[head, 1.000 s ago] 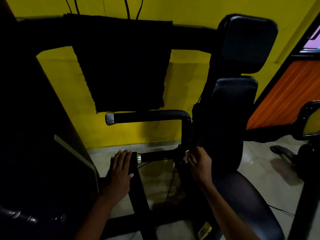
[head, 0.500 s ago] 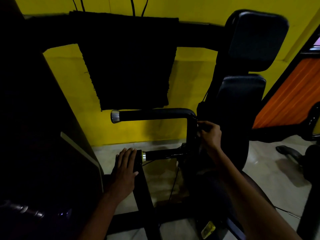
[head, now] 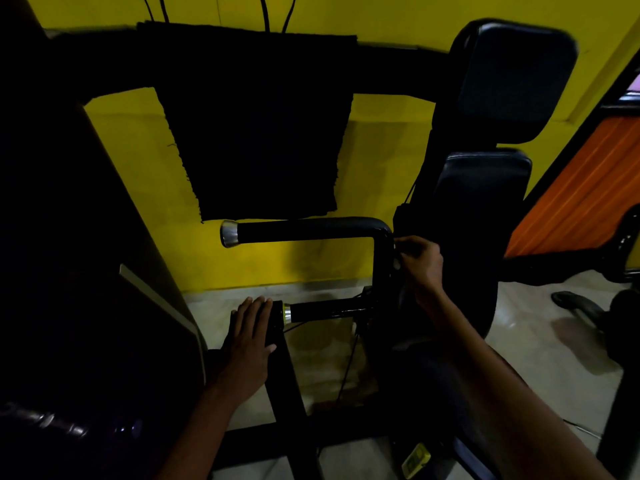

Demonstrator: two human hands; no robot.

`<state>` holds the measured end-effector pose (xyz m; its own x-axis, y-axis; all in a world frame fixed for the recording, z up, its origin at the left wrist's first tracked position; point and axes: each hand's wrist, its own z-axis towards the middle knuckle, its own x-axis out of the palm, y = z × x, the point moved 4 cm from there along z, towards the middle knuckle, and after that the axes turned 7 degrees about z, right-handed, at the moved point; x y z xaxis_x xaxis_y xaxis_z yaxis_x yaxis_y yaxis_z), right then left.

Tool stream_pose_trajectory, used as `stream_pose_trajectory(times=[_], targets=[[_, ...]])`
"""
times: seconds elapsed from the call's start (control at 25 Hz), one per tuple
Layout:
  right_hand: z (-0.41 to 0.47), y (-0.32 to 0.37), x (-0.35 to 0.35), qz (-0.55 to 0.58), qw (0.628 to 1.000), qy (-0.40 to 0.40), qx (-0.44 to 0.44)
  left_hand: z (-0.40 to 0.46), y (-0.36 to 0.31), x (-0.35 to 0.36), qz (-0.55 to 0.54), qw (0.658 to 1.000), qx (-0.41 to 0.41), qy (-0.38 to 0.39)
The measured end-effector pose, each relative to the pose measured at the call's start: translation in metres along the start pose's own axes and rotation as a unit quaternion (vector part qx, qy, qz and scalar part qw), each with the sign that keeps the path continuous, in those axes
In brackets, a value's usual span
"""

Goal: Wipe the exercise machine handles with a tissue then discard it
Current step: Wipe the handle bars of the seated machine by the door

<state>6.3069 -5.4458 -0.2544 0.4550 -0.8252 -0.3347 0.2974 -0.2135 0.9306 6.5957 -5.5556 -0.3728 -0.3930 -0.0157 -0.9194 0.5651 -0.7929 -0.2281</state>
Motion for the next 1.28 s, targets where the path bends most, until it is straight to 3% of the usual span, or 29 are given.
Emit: stream_pose_trajectory(times=[0.24, 0.4, 0.48, 0.64, 0.8, 0.92, 1.08, 1.28], targets=[[-0.069, -0.075, 0.007, -0.062, 0.99, 0.068, 0.103, 0.001, 0.001, 0.003, 0.008, 1.0, -0.003, -0.003], [-0.051, -0.041, -0.01, -0.018, 0.988, -0.133, 0.073, 0.001, 0.002, 0.003, 0.012, 1.0, -0.008, 0.002], [-0.032, -0.007, -0.017, 0.004, 0.987, -0.158, -0.009, 0.0, 0.0, 0.002, 0.022, 1.0, -0.001, 0.0], [-0.023, 0.053, 0.007, -0.021, 0.978, -0.109, -0.174, 0.0, 0.0, 0.002, 0.028, 0.999, -0.005, 0.015], [-0.029, 0.067, 0.039, -0.063, 0.974, -0.133, -0.174, -0.001, -0.003, 0.0, 0.029, 0.999, -0.003, 0.018], [-0.05, 0.082, 0.091, -0.058, 0.972, -0.054, -0.222, -0.003, 0.001, 0.002, 0.032, 0.999, -0.008, 0.023], [-0.09, 0.112, 0.171, -0.064, 0.939, 0.043, -0.334, -0.007, -0.004, -0.005, -0.012, 1.0, -0.002, 0.015], [-0.091, 0.12, 0.173, -0.053, 0.93, 0.086, -0.355, -0.008, 0.001, -0.001, -0.029, 1.0, 0.003, 0.012]])
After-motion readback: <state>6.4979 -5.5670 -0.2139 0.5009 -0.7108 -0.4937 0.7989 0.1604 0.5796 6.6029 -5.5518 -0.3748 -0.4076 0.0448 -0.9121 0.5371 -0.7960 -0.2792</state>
